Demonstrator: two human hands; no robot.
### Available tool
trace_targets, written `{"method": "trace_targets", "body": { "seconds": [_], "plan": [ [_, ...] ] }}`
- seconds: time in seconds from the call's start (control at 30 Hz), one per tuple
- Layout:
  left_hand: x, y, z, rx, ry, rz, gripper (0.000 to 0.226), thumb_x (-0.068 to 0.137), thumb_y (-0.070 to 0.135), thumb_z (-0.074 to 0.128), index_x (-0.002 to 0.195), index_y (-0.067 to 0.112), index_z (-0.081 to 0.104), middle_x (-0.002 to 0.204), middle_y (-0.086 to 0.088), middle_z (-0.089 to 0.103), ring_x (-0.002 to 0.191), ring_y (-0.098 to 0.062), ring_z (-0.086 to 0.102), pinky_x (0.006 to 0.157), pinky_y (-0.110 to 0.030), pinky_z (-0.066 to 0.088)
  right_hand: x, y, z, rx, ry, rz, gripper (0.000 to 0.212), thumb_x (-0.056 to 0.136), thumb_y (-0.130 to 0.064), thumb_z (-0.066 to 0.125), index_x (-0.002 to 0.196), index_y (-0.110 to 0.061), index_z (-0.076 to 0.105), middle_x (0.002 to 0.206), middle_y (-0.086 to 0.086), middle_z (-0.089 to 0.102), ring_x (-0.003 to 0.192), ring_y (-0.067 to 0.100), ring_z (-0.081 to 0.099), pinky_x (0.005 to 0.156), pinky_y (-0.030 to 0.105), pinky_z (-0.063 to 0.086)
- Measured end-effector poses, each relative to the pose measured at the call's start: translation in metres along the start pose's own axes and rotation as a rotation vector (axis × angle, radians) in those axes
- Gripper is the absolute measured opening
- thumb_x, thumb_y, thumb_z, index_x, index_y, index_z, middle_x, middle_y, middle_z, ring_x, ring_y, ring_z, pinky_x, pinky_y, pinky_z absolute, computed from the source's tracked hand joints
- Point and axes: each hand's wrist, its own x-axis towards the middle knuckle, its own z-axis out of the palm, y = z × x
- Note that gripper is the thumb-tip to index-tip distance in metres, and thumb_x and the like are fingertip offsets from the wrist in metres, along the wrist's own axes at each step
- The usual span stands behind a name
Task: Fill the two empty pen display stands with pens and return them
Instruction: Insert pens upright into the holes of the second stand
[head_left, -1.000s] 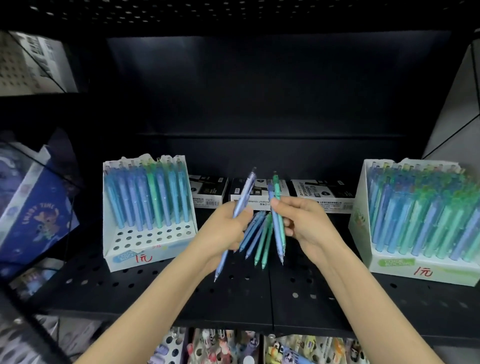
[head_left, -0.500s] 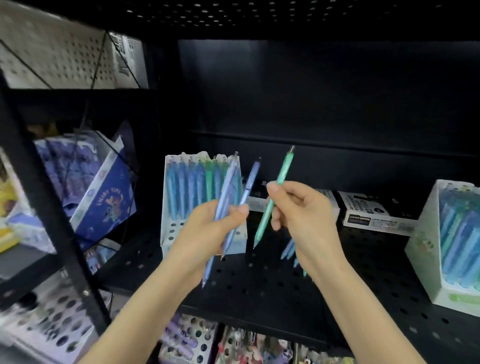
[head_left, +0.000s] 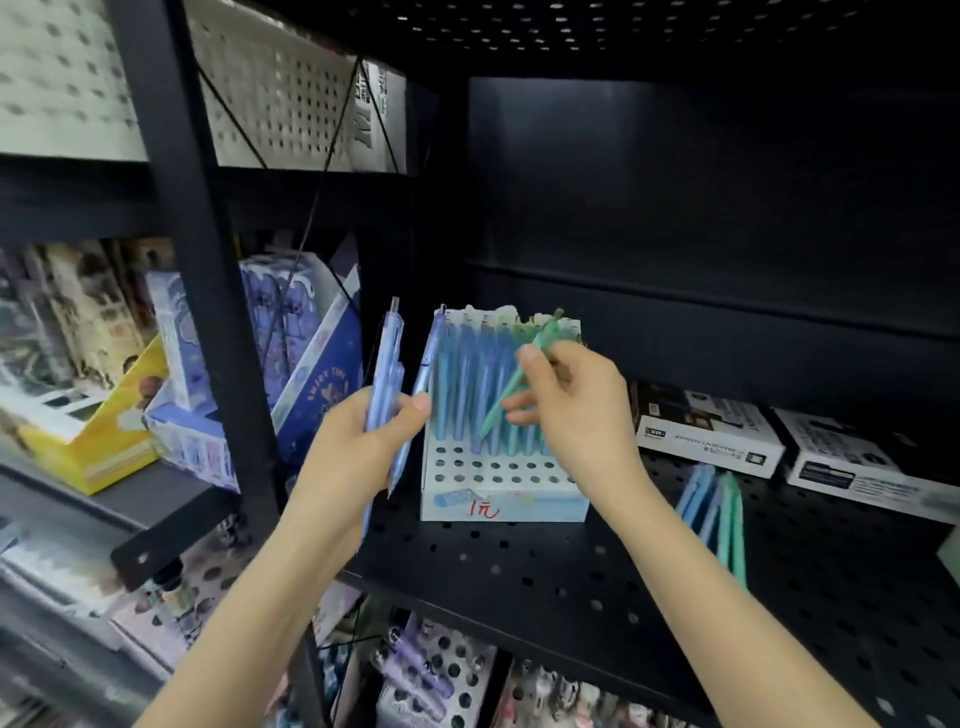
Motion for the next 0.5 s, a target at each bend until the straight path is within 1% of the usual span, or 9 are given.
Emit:
{"method": "trace_targets", "body": {
  "seconds": [0.07, 0.1, 0.17, 0.23, 0.27, 0.33, 0.4, 0.43, 0.5],
  "plan": [
    [0.003, -0.005, 0.0, -0.007, 0.02, -0.007, 0.031, 0.088, 0.039, 0.057, 0.077, 0.012, 0.046, 0.064, -0.004, 0.033, 0.058, -0.016, 0.029, 0.057, -0.028, 0.03, 0.002, 0.002, 0.008, -0.054, 0.007, -0.021, 0.031, 0.096, -0.023, 0.048, 0.066, -0.016, 0.048, 0.066, 0.009, 0.063, 0.062, 0.014, 0.067, 0.058, 0.017, 0.053],
    [0.004, -0.007, -0.001, -0.016, 0.022, -0.013, 0.03, 0.088, 0.039, 0.057, 0.077, 0.012, 0.048, 0.062, -0.001, 0.036, 0.056, -0.014, 0.03, 0.057, -0.026, 0.03, 0.003, 0.003, 0.011, -0.08, 0.009, -0.025, 0.032, 0.096, -0.024, 0.048, 0.065, -0.017, 0.048, 0.066, 0.009, 0.064, 0.061, 0.013, 0.067, 0.058, 0.015, 0.051],
    [0.007, -0.011, -0.001, -0.041, 0.02, -0.027, 0.024, 0.089, 0.037, 0.057, 0.08, 0.015, 0.053, 0.051, 0.015, 0.043, 0.046, -0.004, 0.037, 0.056, -0.022, 0.033, 0.005, 0.004, 0.017, -0.114, 0.011, -0.03, 0.032, 0.096, -0.024, 0.049, 0.065, -0.018, 0.047, 0.066, 0.009, 0.065, 0.061, 0.012, 0.066, 0.057, 0.013, 0.049],
    [0.009, -0.014, 0.0, -0.068, 0.013, -0.04, 0.016, 0.089, 0.034, 0.058, 0.089, 0.018, 0.059, 0.055, 0.02, 0.052, 0.049, 0.005, 0.047, 0.058, -0.02, 0.036, 0.006, 0.004, 0.023, -0.132, 0.01, -0.032, 0.03, 0.095, -0.023, 0.051, 0.066, -0.018, 0.048, 0.065, 0.007, 0.063, 0.06, 0.011, 0.066, 0.058, 0.016, 0.052],
    [0.01, -0.015, -0.001, -0.082, 0.014, -0.046, 0.015, 0.089, 0.033, 0.059, 0.093, 0.019, 0.061, 0.065, 0.019, 0.057, 0.058, 0.006, 0.051, 0.06, -0.02, 0.038, 0.006, 0.005, 0.025, -0.134, 0.004, -0.034, 0.026, 0.095, -0.022, 0.051, 0.07, -0.017, 0.051, 0.066, 0.006, 0.062, 0.06, 0.011, 0.066, 0.06, 0.02, 0.055],
    [0.012, -0.017, -0.002, -0.104, 0.018, -0.058, 0.016, 0.088, 0.033, 0.06, 0.097, 0.02, 0.061, 0.086, 0.009, 0.064, 0.076, 0.002, 0.056, 0.063, -0.022, 0.039, 0.007, 0.005, 0.03, -0.181, -0.015, -0.04, 0.01, 0.094, -0.021, 0.053, 0.09, -0.012, 0.056, 0.068, 0.003, 0.062, 0.061, 0.012, 0.066, 0.064, 0.031, 0.057],
    [0.014, -0.018, -0.003, -0.114, 0.017, -0.063, 0.015, 0.088, 0.033, 0.06, 0.098, 0.021, 0.062, 0.092, 0.005, 0.065, 0.081, -0.004, 0.057, 0.062, -0.023, 0.039, 0.007, 0.005, 0.034, -0.287, 0.009, -0.067, 0.017, 0.092, -0.022, 0.057, 0.105, -0.012, 0.054, 0.067, 0.001, 0.064, 0.063, 0.013, 0.065, 0.068, 0.036, 0.055],
    [0.014, -0.019, -0.003, -0.122, 0.015, -0.065, 0.014, 0.088, 0.033, 0.061, 0.097, 0.021, 0.062, 0.091, 0.005, 0.064, 0.08, -0.005, 0.057, 0.062, -0.023, 0.039, 0.007, 0.004, 0.035, -0.355, 0.034, -0.092, 0.018, 0.091, -0.024, 0.06, 0.103, -0.012, 0.054, 0.067, -0.001, 0.064, 0.064, 0.014, 0.064, 0.068, 0.034, 0.054],
    [0.016, -0.02, -0.003, -0.142, 0.012, -0.07, 0.012, 0.088, 0.031, 0.061, 0.095, 0.021, 0.062, 0.09, 0.003, 0.064, 0.078, -0.005, 0.057, 0.061, -0.022, 0.039, 0.007, 0.0, 0.038, -0.52, 0.095, -0.152, 0.018, 0.086, -0.028, 0.066, 0.093, -0.014, 0.058, 0.071, -0.006, 0.062, 0.066, 0.013, 0.06, 0.063, 0.021, 0.046]
  ]
}}
